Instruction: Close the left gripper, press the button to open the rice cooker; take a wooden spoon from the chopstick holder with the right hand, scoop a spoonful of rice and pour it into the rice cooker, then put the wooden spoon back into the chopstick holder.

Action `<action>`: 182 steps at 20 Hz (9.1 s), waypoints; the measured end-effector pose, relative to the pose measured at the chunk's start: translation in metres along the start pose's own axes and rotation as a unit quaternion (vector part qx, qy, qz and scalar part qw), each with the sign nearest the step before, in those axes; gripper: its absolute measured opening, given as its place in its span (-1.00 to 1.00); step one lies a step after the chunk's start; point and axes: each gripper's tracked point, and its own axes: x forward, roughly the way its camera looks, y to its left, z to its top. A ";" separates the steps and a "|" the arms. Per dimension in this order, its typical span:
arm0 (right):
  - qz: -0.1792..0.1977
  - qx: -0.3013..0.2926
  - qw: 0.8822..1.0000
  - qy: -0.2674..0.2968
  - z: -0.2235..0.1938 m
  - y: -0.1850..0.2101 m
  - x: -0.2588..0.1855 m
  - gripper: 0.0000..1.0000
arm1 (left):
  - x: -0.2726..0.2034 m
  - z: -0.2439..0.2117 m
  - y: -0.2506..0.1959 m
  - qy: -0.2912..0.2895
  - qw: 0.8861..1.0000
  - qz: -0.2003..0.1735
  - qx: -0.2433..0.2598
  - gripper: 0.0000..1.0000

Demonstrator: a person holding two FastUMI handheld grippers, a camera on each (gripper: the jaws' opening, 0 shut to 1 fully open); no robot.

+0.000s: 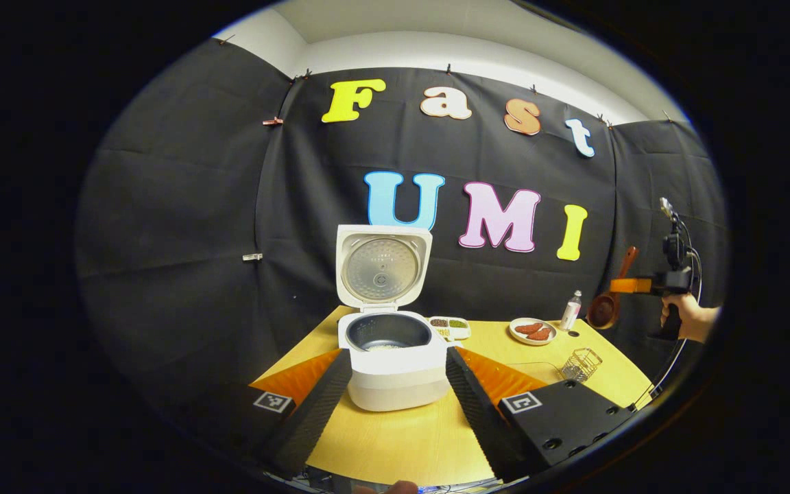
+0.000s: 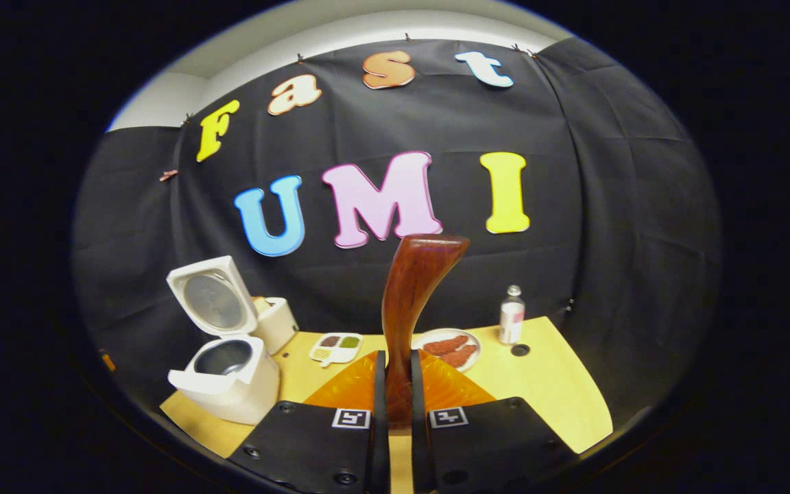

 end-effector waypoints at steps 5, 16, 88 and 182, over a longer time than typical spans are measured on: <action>-0.014 0.013 0.998 0.062 -0.072 -0.051 0.026 -0.67 | 0.000 0.007 -0.011 0.013 0.999 0.034 0.012 0.90; -0.016 0.055 0.991 0.121 -0.163 -0.083 0.069 -0.63 | -0.005 0.017 -0.027 0.014 0.997 0.070 -0.004 0.90; -0.220 -0.065 0.973 -0.007 0.016 -0.041 -0.200 0.96 | 0.431 0.161 0.045 -0.029 0.998 0.041 0.042 0.94; -0.091 -0.087 0.991 -0.051 0.036 0.039 -0.216 0.96 | 0.057 0.082 -0.024 -0.077 0.994 -0.079 0.002 0.92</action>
